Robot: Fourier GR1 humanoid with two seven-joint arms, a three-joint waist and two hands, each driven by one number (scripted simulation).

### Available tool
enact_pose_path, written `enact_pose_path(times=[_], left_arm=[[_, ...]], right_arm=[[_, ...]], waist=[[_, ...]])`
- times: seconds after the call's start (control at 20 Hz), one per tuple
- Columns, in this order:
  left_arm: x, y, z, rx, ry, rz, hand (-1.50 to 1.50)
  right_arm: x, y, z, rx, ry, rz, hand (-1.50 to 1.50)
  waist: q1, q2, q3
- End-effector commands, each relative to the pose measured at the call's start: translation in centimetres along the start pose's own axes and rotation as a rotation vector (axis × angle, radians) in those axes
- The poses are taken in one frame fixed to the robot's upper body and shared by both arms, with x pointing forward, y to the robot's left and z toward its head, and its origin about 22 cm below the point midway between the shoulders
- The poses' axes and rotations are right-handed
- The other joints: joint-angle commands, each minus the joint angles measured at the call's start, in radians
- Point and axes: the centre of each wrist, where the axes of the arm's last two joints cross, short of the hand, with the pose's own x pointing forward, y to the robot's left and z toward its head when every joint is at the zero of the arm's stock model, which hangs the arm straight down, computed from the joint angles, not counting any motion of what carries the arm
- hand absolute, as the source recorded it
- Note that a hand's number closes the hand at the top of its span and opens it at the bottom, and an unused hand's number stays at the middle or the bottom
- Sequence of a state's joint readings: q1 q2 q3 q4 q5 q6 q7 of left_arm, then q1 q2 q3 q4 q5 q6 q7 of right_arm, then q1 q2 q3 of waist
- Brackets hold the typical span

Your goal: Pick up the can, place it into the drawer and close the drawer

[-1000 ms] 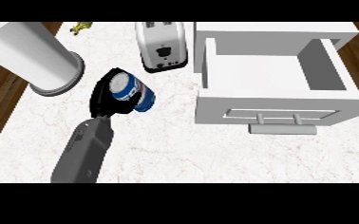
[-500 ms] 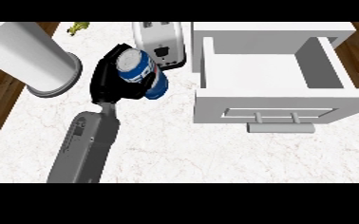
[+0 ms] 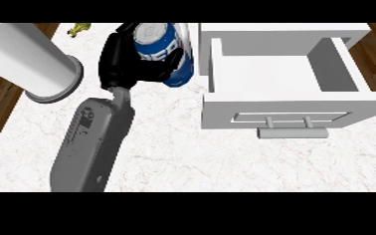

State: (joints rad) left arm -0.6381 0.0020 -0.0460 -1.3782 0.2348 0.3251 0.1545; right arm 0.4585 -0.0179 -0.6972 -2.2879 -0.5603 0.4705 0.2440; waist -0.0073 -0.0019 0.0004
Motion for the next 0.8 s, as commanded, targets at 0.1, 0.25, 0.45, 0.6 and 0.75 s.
enact_pose_path(times=[0.1, 0.25, 0.45, 0.6, 0.75], left_arm=[[2.6, -4.3, -1.7, -0.017, -0.017, -0.037, 1.5], [4.6, -5.1, -2.7, -0.016, 0.002, -0.021, 1.5], [4.5, -8.5, -4.4, -0.003, -0.008, -0.041, 1.5], [2.4, -8.6, -5.3, -0.001, -0.019, -0.058, 1.5], [3.7, -9.8, -4.9, -0.028, 0.002, -0.062, 1.5]], right_arm=[[0.2, 0.1, 0.0, -0.015, -0.008, 0.007, -1.5], [-1.1, -0.4, 0.6, -0.004, 0.011, 0.0, -1.5], [-1.5, 0.2, -0.7, 0.023, 0.003, -0.007, -1.5], [-1.1, 0.0, -1.0, 0.013, 0.008, -0.007, -1.5], [-0.1, -0.7, -0.9, 0.004, -0.004, -0.007, -1.5]], waist=[[-0.006, 0.002, 0.0], [-0.005, 0.0, 0.0], [-0.013, 0.004, 0.0], [-0.018, 0.006, 0.0], [-0.009, 0.002, 0.0]])
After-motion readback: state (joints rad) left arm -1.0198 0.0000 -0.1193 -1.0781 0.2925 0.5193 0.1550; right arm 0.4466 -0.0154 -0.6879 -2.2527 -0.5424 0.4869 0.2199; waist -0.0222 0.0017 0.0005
